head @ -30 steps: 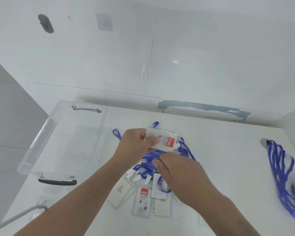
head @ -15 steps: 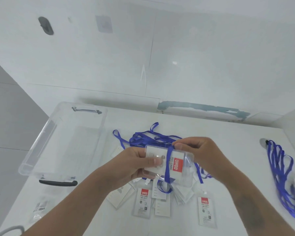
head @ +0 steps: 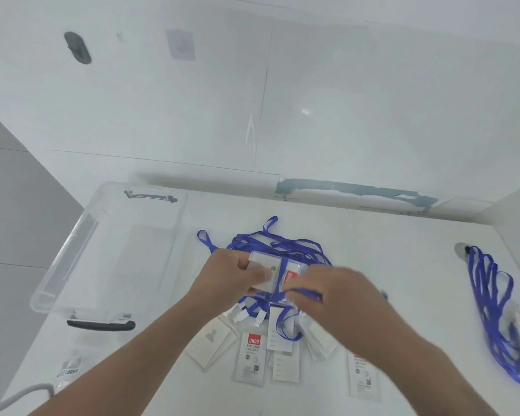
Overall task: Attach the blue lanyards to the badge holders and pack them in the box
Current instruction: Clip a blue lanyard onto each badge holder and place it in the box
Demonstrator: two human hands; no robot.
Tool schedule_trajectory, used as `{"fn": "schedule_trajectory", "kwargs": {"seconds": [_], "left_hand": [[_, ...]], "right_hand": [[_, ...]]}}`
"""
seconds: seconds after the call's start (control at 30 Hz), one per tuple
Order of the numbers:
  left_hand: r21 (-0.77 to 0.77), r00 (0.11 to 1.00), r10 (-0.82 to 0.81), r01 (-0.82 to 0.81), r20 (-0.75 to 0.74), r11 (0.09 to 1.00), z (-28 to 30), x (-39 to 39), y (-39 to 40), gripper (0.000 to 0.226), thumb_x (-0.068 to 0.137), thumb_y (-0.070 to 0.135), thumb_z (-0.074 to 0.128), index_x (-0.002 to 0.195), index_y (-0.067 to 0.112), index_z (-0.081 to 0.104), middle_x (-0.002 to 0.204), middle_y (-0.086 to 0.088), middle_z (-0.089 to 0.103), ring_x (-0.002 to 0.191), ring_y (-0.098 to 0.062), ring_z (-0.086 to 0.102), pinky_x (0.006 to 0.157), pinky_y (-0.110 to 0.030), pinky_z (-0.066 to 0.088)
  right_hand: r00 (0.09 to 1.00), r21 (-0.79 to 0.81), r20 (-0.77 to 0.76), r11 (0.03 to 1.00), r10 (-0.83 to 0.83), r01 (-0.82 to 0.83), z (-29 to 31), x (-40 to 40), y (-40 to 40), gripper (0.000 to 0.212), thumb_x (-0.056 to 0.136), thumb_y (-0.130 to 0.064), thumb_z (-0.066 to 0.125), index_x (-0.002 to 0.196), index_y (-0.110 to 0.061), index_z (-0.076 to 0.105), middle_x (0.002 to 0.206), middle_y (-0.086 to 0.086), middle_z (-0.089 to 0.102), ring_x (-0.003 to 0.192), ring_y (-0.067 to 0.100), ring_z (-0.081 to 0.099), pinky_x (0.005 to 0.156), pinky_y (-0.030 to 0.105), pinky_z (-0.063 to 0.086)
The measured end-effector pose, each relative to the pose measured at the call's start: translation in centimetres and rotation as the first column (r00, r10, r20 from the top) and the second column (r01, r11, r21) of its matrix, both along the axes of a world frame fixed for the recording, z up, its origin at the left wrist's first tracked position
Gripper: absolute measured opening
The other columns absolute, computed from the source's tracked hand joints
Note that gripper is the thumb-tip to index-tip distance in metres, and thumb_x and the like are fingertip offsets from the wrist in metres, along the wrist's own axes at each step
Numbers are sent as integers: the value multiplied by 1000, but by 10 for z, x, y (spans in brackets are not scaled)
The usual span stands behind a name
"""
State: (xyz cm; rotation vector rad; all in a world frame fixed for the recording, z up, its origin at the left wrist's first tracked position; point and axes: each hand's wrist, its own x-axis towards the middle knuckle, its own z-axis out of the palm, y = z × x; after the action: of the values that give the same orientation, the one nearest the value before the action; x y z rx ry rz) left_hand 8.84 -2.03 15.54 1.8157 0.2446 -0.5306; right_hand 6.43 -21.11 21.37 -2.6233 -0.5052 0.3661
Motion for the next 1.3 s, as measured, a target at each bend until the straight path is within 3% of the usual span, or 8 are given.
{"fn": "schedule_trajectory", "kwargs": {"seconds": [0.23,0.33,0.43,0.6,0.8,1.03,1.17,1.3], "left_hand": [[-169,966,-251,238,-61,957,9,-13,3,7,83,21,78,77,24,79,85,2,78,81,-16,74,80,-30,59],[-381,970,-227,178,-88,907,10,-16,5,13,87,15,71,85,24,81,97,-3,78,88,-17,73,79,-28,59],[-540,985,-35,-62,-167,840,9,-10,4,15,89,13,66,95,13,79,106,-11,75,94,-23,73,78,-28,60],[-348,950,216,-285,-224,893,-5,-6,-2,12,86,15,73,96,10,77,95,-9,77,86,-21,75,78,-30,59],[-207,930,304,-345,-208,915,-13,-15,-10,7,85,17,75,79,16,77,80,-2,78,76,-18,76,71,-27,60],[-60,959,266,-272,-96,960,-18,-24,-16,10,85,16,74,77,9,76,76,-8,76,75,-25,74,74,-37,62],[58,998,56,-55,-21,997,-23,-27,-14,23,83,23,72,83,0,73,81,-20,71,65,-21,67,72,-36,62],[-123,973,-200,186,-119,975,-12,-32,-8,7,85,24,76,86,18,80,86,-9,77,74,-16,70,68,-23,58]], "right_hand": [[925,372,-324,872,-200,318,18,45,-24,8,87,-18,71,86,-24,77,57,-19,66,47,-4,56,48,6,39],[863,370,-421,816,-279,444,-10,43,-27,17,94,-17,64,90,-25,78,56,-16,65,43,-4,51,44,6,37],[847,237,-444,873,-292,426,-48,20,-20,32,95,-13,57,69,-26,70,60,-7,58,57,12,47,57,25,36],[966,74,-218,984,-142,161,-56,-29,8,31,103,-44,28,84,-29,47,84,-8,51,79,9,52,76,29,45],[970,-332,-72,912,231,-242,-38,-40,12,27,103,-16,34,130,-14,41,124,3,38,107,20,44,65,28,34],[988,-397,-19,906,152,-147,-21,-39,14,18,102,-21,41,116,-25,52,105,-6,43,83,18,47,63,26,37],[993,-244,-44,962,114,-121,-1,-18,10,14,95,-31,51,95,-28,65,92,-9,63,84,11,56,75,26,47],[954,175,-289,976,-78,133,6,10,-15,7,76,-29,80,78,-27,74,71,-16,71,66,2,63,67,16,47]]}}
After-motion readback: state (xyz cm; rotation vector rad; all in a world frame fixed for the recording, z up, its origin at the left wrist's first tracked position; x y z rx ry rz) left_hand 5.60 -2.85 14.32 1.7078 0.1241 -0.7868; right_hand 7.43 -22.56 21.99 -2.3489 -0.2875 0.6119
